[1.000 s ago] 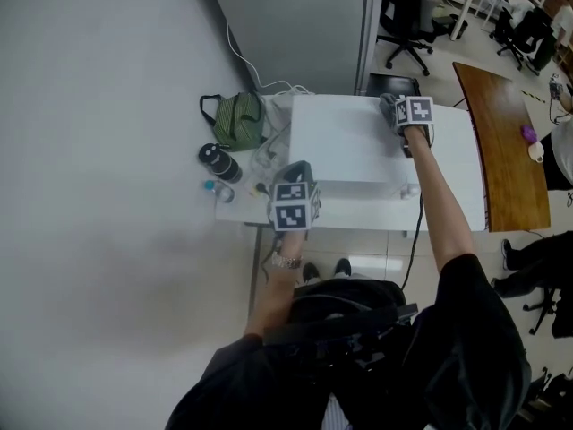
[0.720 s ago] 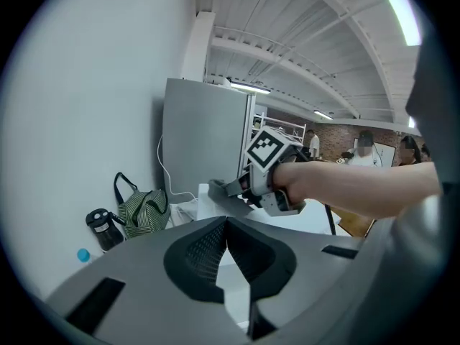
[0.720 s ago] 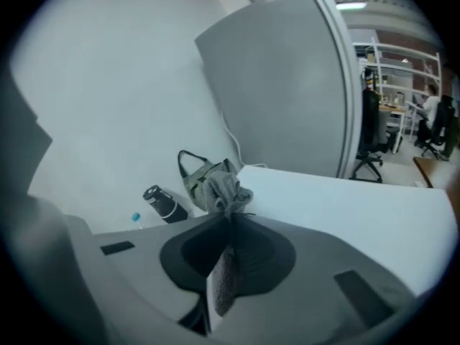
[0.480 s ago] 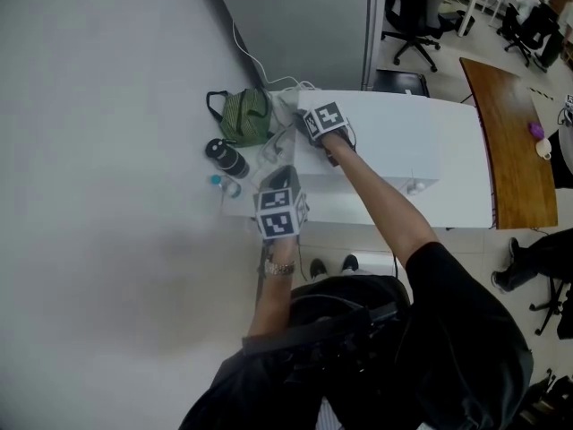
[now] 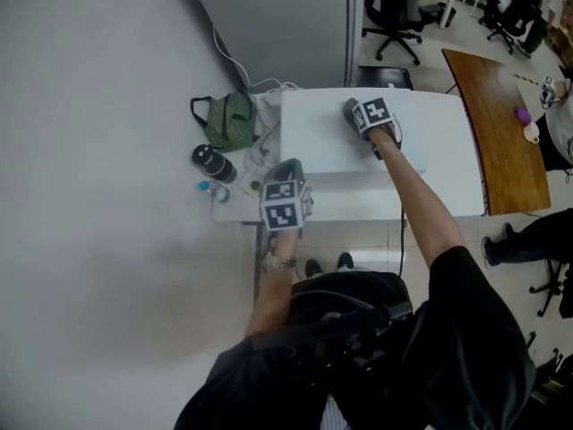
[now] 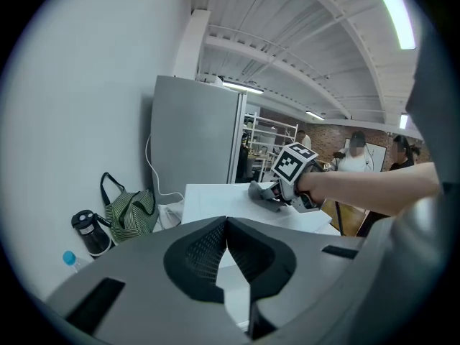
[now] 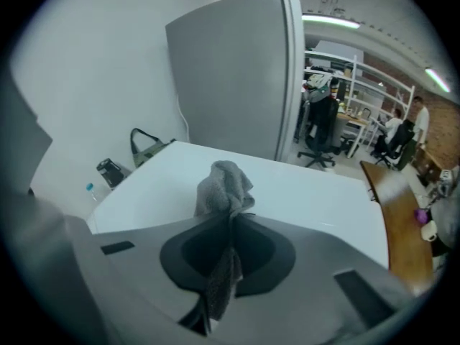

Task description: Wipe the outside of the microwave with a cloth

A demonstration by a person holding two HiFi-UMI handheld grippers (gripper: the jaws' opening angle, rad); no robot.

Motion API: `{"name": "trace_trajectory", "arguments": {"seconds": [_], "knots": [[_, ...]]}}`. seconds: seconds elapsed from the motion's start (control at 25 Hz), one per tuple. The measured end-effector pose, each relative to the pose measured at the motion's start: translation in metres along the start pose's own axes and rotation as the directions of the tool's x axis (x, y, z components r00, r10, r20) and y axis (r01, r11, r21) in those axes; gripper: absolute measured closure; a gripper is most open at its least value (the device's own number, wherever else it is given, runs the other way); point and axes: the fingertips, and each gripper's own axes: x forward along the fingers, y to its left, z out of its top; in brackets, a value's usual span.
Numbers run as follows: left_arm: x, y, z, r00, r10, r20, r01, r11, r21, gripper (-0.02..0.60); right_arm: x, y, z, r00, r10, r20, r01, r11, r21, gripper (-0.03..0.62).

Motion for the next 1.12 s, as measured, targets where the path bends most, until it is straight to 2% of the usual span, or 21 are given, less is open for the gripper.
{"name": "trace_trajectory", "arguments": {"seconds": [0.16,0.28,0.36,0.44,0.48,0.52,0.6,0.64,0.72,0.8,0.96,1.12], "knots": [[0.008,-0.011,-0.001,0.999,-0.032,-0.006,0.032,0.999,0.014,0.595,-0.028,-0.095,-0.037,0.993,-0.119,-0.005,0.119,0.989,0.089,0.569],[0.011,-0.017,0.000,0.999,-0.044,-0.001,0.044,0.998,0.039,0.595,-0.046,-0.148,-0.064,0.974,-0.224,-0.021,0.225,0.967,0.120,0.569],[0.011,-0.019,0.002,0.999,-0.052,0.002,0.052,0.998,0.046,0.597,-0.054,-0.162,-0.073,0.964,-0.264,-0.040,0.267,0.954,0.134,0.569],[0.009,-0.016,0.003,0.999,-0.053,0.005,0.052,0.998,0.045,0.595,-0.061,-0.153,-0.066,0.952,-0.305,-0.023,0.305,0.942,0.138,0.571],[0.008,-0.014,0.003,0.999,-0.048,0.006,0.048,0.998,0.046,0.595,-0.064,-0.135,-0.056,0.954,-0.299,0.008,0.295,0.946,0.137,0.571],[0.007,-0.012,0.003,0.999,-0.043,0.007,0.043,0.998,0.048,0.595,-0.064,-0.108,-0.044,0.966,-0.255,0.049,0.247,0.960,0.133,0.571],[0.007,-0.011,0.004,0.999,-0.038,0.013,0.038,0.998,0.045,0.595,-0.062,-0.035,-0.020,0.988,-0.092,0.123,0.081,0.992,0.095,0.571],[0.006,-0.011,0.005,0.999,-0.037,0.016,0.037,0.998,0.043,0.597,-0.061,0.005,-0.010,0.989,-0.007,0.145,-0.001,0.998,0.059,0.571],[0.003,-0.010,0.006,0.999,-0.033,0.023,0.032,0.999,0.042,0.595,-0.059,0.081,0.003,0.977,0.136,0.162,-0.134,0.991,-0.022,0.571],[-0.003,-0.006,0.006,1.000,-0.019,0.024,0.018,0.999,0.042,0.595,-0.055,0.144,0.009,0.961,0.226,0.161,-0.217,0.973,-0.076,0.571],[-0.016,0.010,-0.001,1.000,0.028,0.013,-0.028,0.999,0.033,0.595,-0.030,0.221,0.003,0.948,0.303,0.099,-0.292,0.950,-0.111,0.572],[-0.028,0.025,-0.009,0.998,0.068,0.004,-0.068,0.998,0.020,0.595,-0.010,0.229,-0.018,0.959,0.280,0.039,-0.272,0.952,-0.142,0.571]]}}
